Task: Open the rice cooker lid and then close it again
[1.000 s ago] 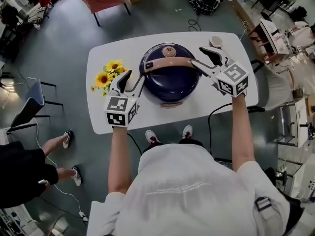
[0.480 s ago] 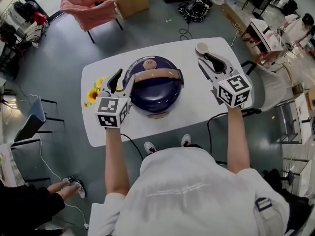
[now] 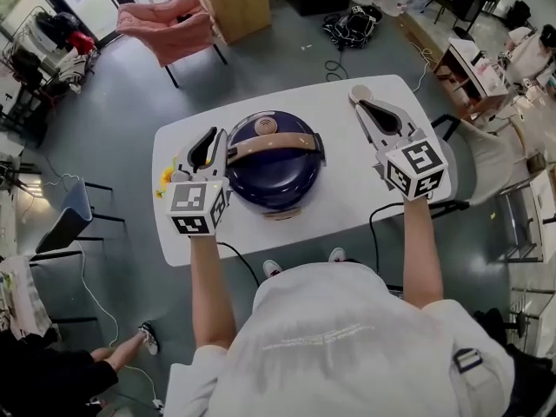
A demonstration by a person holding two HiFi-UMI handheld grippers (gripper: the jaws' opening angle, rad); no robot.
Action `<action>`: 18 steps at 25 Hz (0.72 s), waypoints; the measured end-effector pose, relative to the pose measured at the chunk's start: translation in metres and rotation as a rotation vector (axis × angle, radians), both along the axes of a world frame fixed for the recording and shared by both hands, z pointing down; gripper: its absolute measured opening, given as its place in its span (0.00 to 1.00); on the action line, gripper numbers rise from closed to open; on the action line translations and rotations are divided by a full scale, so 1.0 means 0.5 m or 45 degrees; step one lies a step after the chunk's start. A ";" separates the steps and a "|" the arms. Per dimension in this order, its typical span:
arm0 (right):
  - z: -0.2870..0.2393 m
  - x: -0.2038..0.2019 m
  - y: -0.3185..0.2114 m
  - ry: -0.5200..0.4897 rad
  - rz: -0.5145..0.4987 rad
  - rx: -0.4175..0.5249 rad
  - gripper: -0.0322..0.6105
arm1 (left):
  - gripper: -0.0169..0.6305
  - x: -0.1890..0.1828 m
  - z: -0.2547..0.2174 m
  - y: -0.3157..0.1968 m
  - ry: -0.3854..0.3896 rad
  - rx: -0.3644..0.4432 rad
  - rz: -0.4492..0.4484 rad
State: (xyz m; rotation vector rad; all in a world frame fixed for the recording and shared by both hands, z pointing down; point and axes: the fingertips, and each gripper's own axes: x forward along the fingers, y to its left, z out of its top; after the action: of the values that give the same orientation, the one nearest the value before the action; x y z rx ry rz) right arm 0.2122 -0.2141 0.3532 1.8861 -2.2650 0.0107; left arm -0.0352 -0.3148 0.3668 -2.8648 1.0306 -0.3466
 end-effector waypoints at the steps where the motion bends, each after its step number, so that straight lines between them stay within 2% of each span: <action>1: -0.005 -0.005 -0.001 -0.008 -0.010 0.011 0.11 | 0.11 -0.004 -0.005 0.000 0.003 0.007 -0.008; 6: -0.033 -0.021 -0.005 -0.027 -0.033 0.062 0.09 | 0.05 -0.019 -0.028 0.004 0.013 0.043 -0.028; 14: -0.060 -0.051 -0.011 0.038 -0.083 0.083 0.09 | 0.05 -0.033 -0.067 0.011 0.024 0.096 -0.041; 18: -0.064 -0.057 -0.012 0.032 -0.098 0.086 0.09 | 0.05 -0.040 -0.082 0.015 0.039 0.106 -0.045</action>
State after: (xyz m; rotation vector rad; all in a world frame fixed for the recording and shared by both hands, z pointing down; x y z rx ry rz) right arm 0.1838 -0.2200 0.3210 1.8191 -2.3469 -0.1010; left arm -0.0553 -0.3072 0.3260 -2.7893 1.0757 -0.2571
